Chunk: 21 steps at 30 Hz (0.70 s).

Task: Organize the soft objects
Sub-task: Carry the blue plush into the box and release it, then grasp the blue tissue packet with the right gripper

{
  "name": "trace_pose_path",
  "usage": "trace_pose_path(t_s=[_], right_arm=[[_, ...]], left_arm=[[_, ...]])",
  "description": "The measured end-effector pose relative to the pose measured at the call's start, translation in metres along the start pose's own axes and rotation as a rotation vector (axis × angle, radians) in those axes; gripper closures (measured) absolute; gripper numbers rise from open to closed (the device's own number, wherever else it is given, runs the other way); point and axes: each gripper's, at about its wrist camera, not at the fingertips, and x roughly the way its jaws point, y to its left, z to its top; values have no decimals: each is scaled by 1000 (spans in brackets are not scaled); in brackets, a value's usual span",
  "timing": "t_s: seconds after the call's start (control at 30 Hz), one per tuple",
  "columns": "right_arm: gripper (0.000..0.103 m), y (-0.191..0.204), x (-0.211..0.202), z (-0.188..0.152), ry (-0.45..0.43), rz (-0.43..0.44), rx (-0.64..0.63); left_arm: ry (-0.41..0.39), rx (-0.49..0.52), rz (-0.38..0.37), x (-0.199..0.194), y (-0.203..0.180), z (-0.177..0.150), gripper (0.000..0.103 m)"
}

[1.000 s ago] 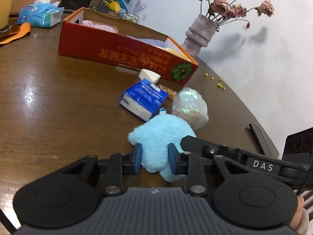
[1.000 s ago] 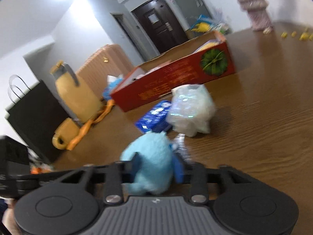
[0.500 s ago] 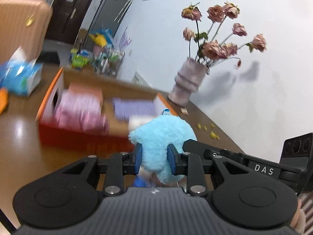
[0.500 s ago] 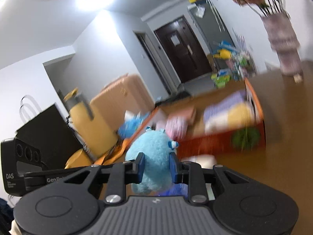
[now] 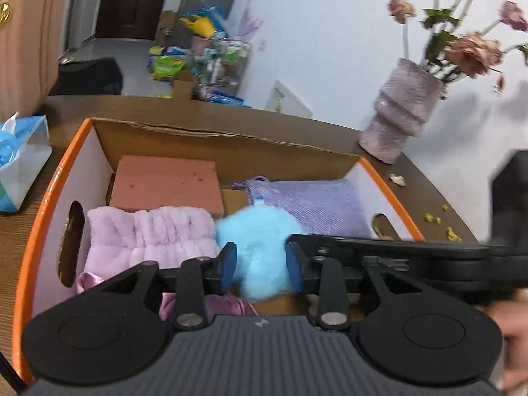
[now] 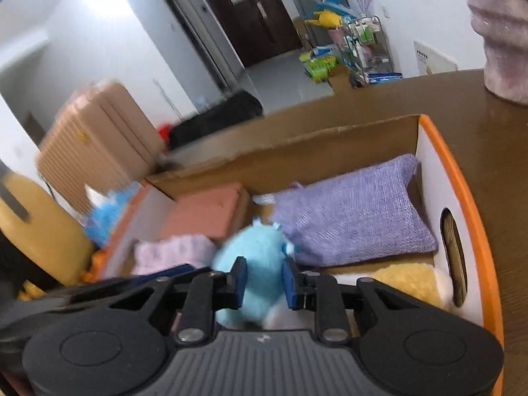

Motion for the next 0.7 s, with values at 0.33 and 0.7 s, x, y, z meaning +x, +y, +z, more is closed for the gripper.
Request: trace_pose_path(t_s=[0.33,0.7], right_arm=[[77,18,-14,0,38,-59,-116],[44,29,-210,-49,-254,-39,-230]], left_arm=[[-87,118,80,-65,-17,1,63],[-298,203,139,-208,-45,-75,30]])
